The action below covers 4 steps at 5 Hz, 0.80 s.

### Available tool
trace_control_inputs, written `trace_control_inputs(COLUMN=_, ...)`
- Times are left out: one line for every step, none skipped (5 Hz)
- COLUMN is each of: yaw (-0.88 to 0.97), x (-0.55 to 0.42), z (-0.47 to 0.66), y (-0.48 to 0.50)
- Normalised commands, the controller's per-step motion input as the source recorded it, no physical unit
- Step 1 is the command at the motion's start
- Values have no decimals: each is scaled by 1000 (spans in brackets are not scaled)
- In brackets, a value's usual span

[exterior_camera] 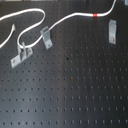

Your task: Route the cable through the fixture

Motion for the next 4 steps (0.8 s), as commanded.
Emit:
trace_control_inputs(yaw=0, x=-196, z=260, y=-207)
trace_control_inputs(yaw=0, x=-289, z=241, y=-215)
trace_control_inputs(yaw=-91, x=-344, z=213, y=-213)
trace_control_inputs(yaw=0, x=-43, z=17, y=0)
